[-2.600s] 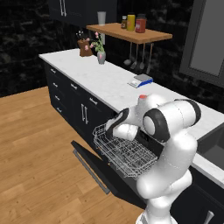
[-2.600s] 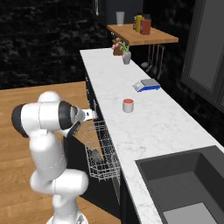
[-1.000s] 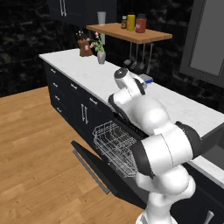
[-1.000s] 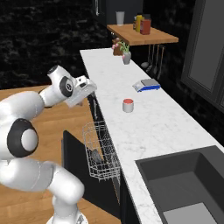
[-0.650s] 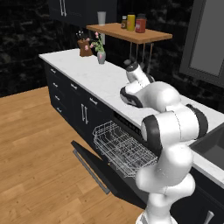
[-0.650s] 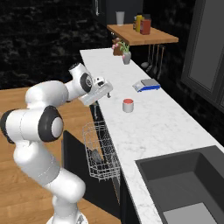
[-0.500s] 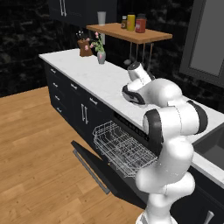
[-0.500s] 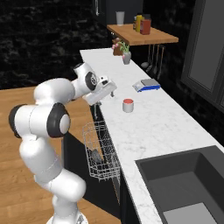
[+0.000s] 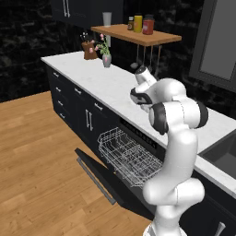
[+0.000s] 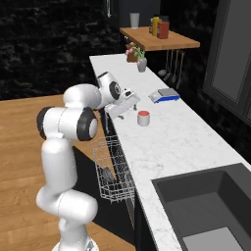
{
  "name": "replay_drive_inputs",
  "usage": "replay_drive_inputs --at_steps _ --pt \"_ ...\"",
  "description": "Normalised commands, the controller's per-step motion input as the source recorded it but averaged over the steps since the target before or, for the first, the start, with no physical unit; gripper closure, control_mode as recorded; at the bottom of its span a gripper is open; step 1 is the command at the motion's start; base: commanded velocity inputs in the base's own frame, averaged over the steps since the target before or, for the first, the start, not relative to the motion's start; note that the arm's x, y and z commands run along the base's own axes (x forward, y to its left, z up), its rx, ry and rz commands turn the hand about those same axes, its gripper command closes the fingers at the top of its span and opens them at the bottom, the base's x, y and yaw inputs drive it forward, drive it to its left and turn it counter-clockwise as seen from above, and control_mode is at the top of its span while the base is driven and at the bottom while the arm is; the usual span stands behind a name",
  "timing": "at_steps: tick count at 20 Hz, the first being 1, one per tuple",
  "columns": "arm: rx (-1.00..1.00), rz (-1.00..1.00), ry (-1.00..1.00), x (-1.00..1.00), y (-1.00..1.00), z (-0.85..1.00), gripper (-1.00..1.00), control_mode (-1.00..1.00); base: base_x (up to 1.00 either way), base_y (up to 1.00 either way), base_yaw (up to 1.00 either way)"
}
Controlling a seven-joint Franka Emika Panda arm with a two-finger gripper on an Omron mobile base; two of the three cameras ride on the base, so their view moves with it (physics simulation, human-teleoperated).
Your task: Pick up the cup and bowl from the counter, place them in the dishwasher, and close the dishwasher door.
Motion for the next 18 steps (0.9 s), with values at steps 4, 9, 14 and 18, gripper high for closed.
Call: replay_drive_inputs --at_steps 4,9,14,18 --pt "0.00 0.01 0.00 0.29 -0.32 -0.34 -1.00 -1.00 0.00 0.00 0.00" --pt "0.00 0.01 0.00 0.36 -0.18 -0.47 -1.00 -1.00 0.00 0.00 0.00" --pt "0.00 0.03 0.00 0.53 -0.03 -0.35 -1.00 -1.00 0.00 0.00 0.00" --pt "0.00 0.05 0.00 0.56 0.00 -0.21 -1.00 -1.00 0.00 0.00 0.00"
